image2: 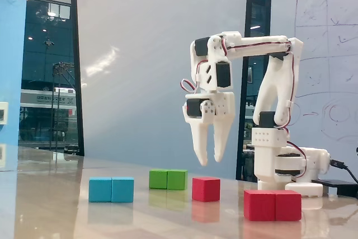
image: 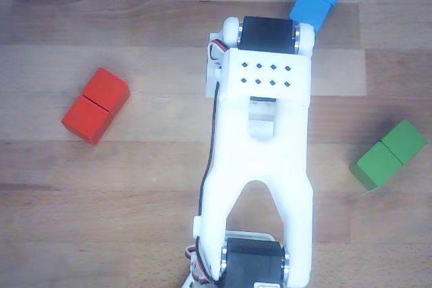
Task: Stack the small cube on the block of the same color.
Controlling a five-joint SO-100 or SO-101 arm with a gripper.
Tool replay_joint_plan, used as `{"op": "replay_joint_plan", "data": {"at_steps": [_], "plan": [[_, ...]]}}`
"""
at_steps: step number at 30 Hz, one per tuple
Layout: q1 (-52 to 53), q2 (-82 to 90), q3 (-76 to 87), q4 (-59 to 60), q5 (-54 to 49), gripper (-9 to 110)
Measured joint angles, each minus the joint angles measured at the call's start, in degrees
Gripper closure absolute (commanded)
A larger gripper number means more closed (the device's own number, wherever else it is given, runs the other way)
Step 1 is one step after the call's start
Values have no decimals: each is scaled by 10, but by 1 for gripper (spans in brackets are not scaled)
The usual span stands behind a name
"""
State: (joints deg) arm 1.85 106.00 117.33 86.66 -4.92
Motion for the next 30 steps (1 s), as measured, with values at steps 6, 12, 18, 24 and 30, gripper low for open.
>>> {"op": "replay_joint_plan", "data": {"at_steps": [6, 12, 18, 24, 30], "plan": [[0, 0, 2, 0, 0, 69], [0, 0, 7, -9, 0, 68], [0, -39, 43, -60, 0, 68], [0, -62, 64, -102, 0, 68], [0, -76, 64, -116, 0, 68]]}}
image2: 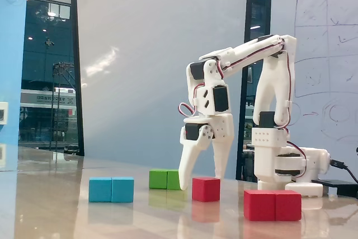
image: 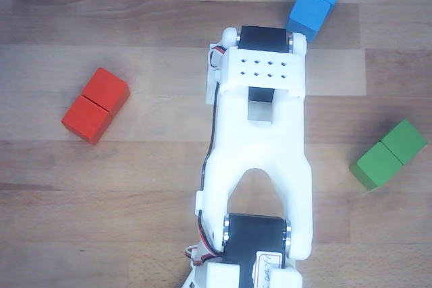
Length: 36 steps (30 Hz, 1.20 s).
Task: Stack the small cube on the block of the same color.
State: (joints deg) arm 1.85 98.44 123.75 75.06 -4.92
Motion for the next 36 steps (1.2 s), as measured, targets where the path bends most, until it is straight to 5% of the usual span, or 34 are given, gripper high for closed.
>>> {"op": "replay_joint_plan", "data": {"at_steps": [36], "plan": [[29, -33, 1, -50, 0, 68]]}}
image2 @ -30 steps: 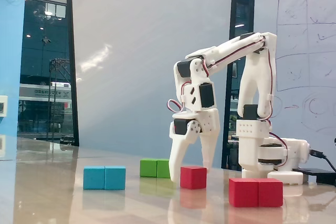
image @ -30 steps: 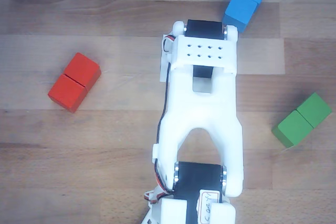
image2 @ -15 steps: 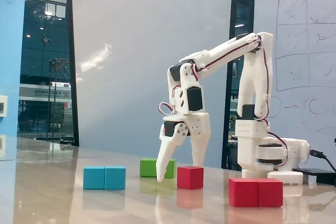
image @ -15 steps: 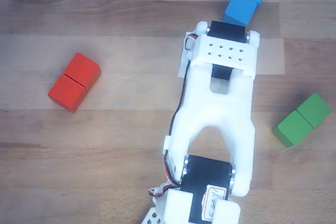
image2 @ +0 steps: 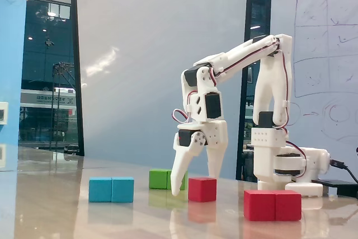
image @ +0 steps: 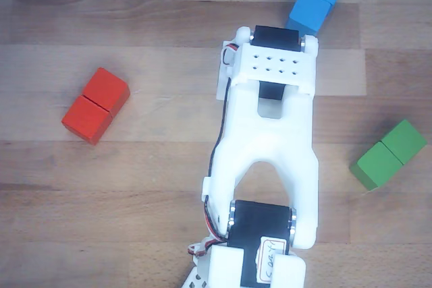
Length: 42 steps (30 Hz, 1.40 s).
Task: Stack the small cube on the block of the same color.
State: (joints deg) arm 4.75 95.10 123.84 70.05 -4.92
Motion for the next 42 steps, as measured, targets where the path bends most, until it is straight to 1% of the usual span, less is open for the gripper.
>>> {"op": "replay_joint_plan", "data": {"at_steps": [3, 5, 11, 15, 35, 42], "plan": [[0, 0, 0, 0, 0, 68], [-4, 0, 0, 0, 0, 70], [-5, 0, 0, 0, 0, 86], [-5, 0, 0, -1, 2, 93], [-5, 6, 0, -3, 0, 92], [-18, 37, -70, -3, 0, 92]]}}
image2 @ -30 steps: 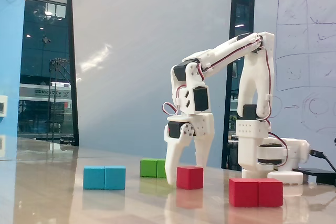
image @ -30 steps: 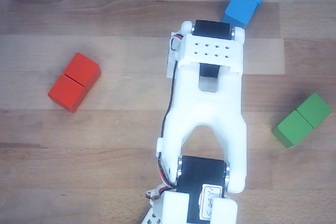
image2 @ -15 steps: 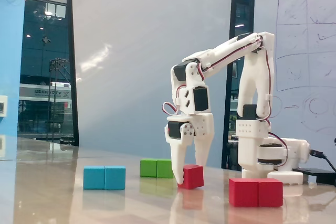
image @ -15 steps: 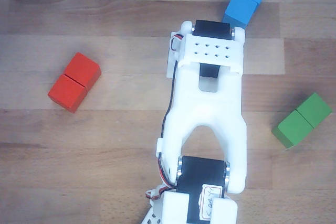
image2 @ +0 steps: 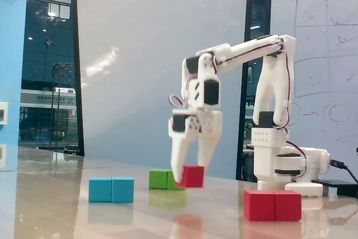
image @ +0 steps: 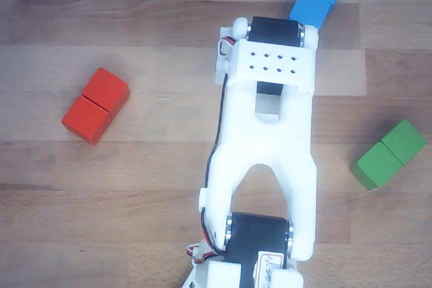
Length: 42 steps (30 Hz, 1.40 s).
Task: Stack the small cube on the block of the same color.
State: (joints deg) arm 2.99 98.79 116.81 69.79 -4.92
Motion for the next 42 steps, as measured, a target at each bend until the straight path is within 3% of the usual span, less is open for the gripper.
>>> {"op": "replay_joint_plan", "data": {"at_steps": [9, 17, 26, 32, 42], "plan": [[-89, 0, -144, 0, 0, 92], [-232, 0, -258, 5, 0, 92], [-403, 0, -336, 162, 0, 92], [-415, 0, -336, 223, 0, 92], [-417, -30, -316, 227, 0, 92]]}}
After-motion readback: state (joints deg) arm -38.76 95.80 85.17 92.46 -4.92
